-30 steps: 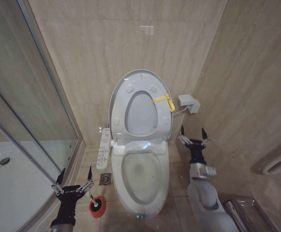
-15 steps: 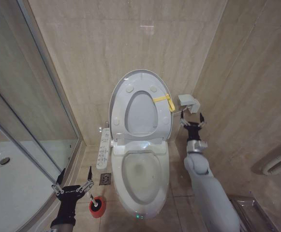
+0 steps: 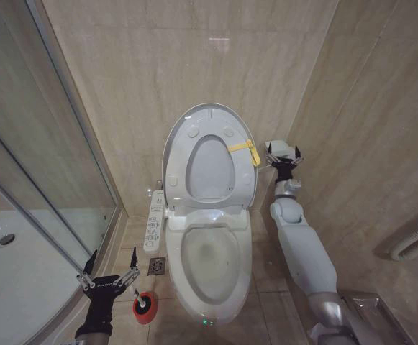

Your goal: Open the toilet lid, clean the toilet bowl with a toilet brush, close the toilet lid, and flush.

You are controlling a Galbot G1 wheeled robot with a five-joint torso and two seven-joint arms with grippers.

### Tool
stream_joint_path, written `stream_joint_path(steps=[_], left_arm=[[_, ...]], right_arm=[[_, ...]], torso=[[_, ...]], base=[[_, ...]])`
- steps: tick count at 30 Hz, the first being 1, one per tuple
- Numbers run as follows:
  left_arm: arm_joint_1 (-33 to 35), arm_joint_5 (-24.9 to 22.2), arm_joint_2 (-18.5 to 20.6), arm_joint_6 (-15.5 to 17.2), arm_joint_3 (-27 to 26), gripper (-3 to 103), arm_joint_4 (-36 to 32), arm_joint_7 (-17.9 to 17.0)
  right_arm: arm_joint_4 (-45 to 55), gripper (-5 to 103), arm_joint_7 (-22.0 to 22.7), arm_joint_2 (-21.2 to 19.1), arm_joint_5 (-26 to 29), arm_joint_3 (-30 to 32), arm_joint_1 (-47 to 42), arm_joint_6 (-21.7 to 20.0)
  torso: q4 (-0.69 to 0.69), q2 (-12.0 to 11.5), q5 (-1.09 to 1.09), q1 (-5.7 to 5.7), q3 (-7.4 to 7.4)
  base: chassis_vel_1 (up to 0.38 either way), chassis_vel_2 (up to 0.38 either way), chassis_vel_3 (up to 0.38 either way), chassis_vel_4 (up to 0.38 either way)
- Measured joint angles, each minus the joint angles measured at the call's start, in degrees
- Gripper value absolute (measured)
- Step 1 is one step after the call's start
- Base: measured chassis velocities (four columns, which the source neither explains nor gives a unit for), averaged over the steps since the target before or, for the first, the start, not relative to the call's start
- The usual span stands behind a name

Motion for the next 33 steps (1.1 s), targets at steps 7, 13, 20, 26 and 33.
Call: stream_joint_path(steps=[7,13,20,26,33], left_arm=[[0.00,0.00,0.00,0.00,0.00,100,0.00,0.00],[0.00,0.00,0.00,0.00,0.00,100,0.00,0.00],[0.00,0.00,0.00,0.00,0.00,100,0.00,0.00],[0.00,0.00,0.00,0.00,0.00,100,0.00,0.00],[0.00,0.00,0.00,0.00,0.00,100,0.00,0.00]], right_arm=[[-0.86,100,0.13,-0.70,0.04,-0.35,1.51,-1.12],[-1.29,100,0.27,-0.79,0.10,-2.45,2.97,-2.08],[-1.64,100,0.60,-1.10,0.41,-5.66,4.39,-3.00],[-0.60,100,0.84,-2.64,0.47,-10.14,4.39,-3.29],[1.92,100,0.85,-6.23,1.33,-12.86,2.79,-3.29]], torso=[[-0.02,0.00,0.00,0.00,0.00],[0.01,0.00,0.00,0.00,-0.01],[0.00,0.01,-0.01,0.00,-0.01],[0.01,0.01,-0.01,0.00,-0.01],[-0.02,0.01,0.00,0.00,-0.01]], base=[[0.000,0.000,0.000,0.000],[0.000,0.000,0.000,0.000],[0.000,0.000,0.000,0.000],[0.000,0.000,0.000,0.000],[0.000,0.000,0.000,0.000]])
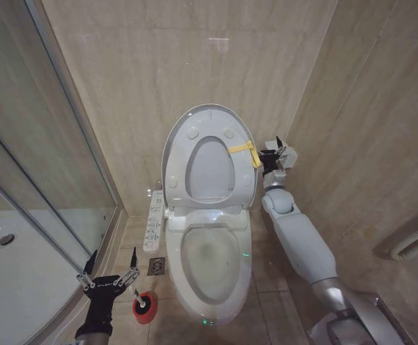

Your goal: Open the toilet lid, clean the toilet bowl with a toilet brush, close the toilet lid, and flush.

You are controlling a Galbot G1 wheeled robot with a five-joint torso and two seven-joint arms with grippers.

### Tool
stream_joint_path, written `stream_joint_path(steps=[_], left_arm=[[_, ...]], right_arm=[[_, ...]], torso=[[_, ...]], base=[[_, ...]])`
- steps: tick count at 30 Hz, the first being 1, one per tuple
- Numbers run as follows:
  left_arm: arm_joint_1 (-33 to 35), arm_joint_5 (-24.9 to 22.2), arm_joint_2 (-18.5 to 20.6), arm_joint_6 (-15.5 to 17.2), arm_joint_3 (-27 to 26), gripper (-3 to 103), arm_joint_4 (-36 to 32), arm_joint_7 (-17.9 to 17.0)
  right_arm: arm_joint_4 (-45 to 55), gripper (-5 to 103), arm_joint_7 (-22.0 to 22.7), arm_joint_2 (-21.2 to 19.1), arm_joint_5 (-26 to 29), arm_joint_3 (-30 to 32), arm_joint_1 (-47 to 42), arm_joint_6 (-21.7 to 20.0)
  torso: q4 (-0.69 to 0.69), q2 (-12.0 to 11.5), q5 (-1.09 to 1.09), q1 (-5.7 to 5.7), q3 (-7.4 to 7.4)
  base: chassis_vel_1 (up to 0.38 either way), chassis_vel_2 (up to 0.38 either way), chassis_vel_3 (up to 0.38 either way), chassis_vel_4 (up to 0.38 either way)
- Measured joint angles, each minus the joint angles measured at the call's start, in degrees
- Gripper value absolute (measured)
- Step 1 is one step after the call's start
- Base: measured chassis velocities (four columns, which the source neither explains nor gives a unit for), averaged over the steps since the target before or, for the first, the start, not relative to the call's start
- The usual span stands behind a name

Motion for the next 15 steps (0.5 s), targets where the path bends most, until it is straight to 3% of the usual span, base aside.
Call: stream_joint_path(steps=[8,15], left_arm=[[0.00,0.00,0.00,0.00,0.00,100,0.00,0.00],[0.00,0.00,0.00,0.00,-0.01,100,0.00,0.00]], right_arm=[[5.90,100,-0.74,-5.44,3.72,-2.99,-4.86,-0.32],[10.68,100,-1.44,-7.50,5.67,-4.17,-8.64,-0.64]], torso=[[-0.02,0.00,0.00,-0.01,0.00],[0.03,0.00,0.00,-0.01,0.00]], base=[[0.000,0.000,0.000,0.000],[0.000,0.000,0.000,0.000]])
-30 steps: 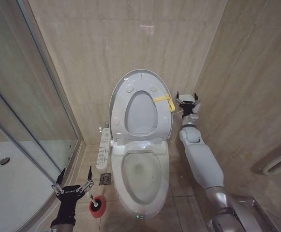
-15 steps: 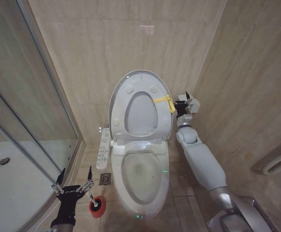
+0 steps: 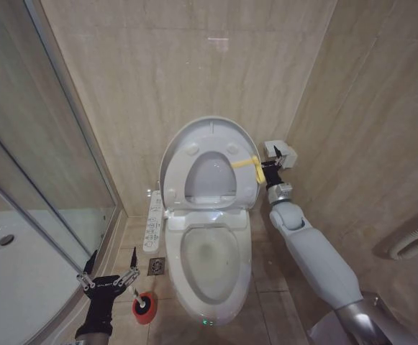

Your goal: Open the toilet lid, clean the toilet bowl with a toilet brush, close the toilet lid, and flush.

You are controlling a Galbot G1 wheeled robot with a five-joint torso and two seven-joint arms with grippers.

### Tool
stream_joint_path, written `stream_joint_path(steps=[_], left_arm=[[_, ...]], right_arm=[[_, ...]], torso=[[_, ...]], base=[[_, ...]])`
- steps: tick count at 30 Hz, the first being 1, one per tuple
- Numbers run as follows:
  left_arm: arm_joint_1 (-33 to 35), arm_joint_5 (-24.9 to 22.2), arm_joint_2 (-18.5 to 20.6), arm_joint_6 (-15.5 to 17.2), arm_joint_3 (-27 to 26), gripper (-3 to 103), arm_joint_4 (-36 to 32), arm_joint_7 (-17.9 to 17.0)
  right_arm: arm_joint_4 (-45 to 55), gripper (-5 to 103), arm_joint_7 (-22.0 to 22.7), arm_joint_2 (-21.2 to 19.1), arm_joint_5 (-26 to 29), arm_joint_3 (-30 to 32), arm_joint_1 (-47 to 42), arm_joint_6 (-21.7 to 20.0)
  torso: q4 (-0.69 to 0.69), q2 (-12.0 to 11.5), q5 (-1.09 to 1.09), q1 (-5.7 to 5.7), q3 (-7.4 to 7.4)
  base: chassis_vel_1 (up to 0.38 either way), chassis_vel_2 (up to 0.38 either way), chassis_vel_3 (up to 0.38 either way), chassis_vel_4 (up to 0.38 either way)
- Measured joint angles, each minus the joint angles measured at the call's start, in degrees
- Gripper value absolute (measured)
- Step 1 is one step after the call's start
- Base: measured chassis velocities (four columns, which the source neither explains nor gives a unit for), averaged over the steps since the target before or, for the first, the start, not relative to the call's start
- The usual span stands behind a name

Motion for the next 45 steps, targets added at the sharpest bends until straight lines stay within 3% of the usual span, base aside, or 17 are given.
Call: stream_joint_path(steps=[7,14,20,30,38,45], left_arm=[[0.00,0.00,0.00,0.00,0.00,100,0.00,0.00],[0.00,0.00,0.00,0.00,0.00,100,0.00,0.00],[0.00,0.00,0.00,0.00,0.00,100,0.00,0.00],[0.00,0.00,0.00,0.00,0.00,100,0.00,0.00],[0.00,0.00,0.00,0.00,0.00,100,0.00,0.00],[0.00,0.00,0.00,0.00,0.00,100,0.00,0.00]], right_arm=[[5.14,100,-0.32,-2.63,1.16,0.51,-4.34,-0.10],[12.54,100,-0.91,-6.44,4.26,4.79,-14.52,-0.74],[16.00,100,-0.24,-6.42,6.37,7.28,-21.33,-1.85],[20.67,100,1.09,-3.71,5.62,8.51,-28.01,-1.70],[23.55,100,3.82,1.57,3.37,11.08,-30.66,-3.55],[26.06,100,7.31,7.29,-2.77,15.02,-35.01,-6.38]], torso=[[0.00,0.00,0.01,0.00,0.00],[-0.02,0.00,-0.01,0.00,0.00],[-0.03,0.00,-0.01,0.00,0.00],[-0.01,0.00,0.00,0.00,0.00],[-0.01,0.00,-0.01,0.01,0.00],[-0.01,0.00,0.00,0.01,0.00]], base=[[0.000,0.000,0.000,0.000],[0.000,0.000,0.000,0.000],[0.000,0.000,0.000,0.000],[0.000,0.000,0.000,0.000],[0.000,0.000,0.000,0.000],[0.000,0.000,0.000,0.000]])
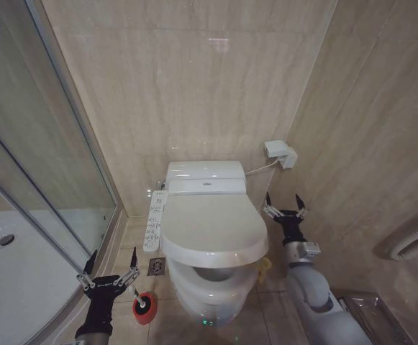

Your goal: Open the toilet lid, clean the toilet bowl with a toilet brush, close the toilet lid, and flush.

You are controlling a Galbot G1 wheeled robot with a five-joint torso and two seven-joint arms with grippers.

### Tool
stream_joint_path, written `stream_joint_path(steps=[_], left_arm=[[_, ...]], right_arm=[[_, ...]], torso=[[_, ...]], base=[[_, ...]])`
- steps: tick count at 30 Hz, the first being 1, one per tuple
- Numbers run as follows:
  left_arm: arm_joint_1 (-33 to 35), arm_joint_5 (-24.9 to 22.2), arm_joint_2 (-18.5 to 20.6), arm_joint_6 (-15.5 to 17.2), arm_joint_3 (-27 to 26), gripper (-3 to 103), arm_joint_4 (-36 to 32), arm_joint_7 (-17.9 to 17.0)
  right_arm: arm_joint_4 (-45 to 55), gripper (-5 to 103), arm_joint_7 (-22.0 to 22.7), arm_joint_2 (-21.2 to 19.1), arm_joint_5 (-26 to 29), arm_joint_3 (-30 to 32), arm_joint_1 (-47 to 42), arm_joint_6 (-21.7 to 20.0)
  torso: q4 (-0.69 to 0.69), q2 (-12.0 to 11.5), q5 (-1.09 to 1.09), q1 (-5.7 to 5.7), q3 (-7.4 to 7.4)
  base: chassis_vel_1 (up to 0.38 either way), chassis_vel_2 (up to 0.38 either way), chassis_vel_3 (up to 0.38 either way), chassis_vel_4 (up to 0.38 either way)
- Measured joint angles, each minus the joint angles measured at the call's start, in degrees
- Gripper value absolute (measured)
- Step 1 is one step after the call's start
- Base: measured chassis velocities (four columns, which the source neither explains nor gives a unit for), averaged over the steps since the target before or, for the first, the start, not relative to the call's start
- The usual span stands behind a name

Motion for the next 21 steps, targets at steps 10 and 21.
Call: stream_joint_path(steps=[10,21], left_arm=[[0.00,0.00,0.00,0.00,0.00,100,0.00,0.00],[0.00,0.00,0.00,0.00,0.00,100,0.00,0.00]], right_arm=[[3.28,100,-2.70,4.88,-9.37,3.21,-6.13,0.24],[6.87,100,-4.63,7.92,-9.51,4.25,-11.35,1.22]], torso=[[0.00,0.00,-0.01,0.00,0.00],[-0.01,0.00,-0.01,0.00,0.00]], base=[[0.000,0.000,0.000,0.000],[0.000,0.000,0.000,0.000]])
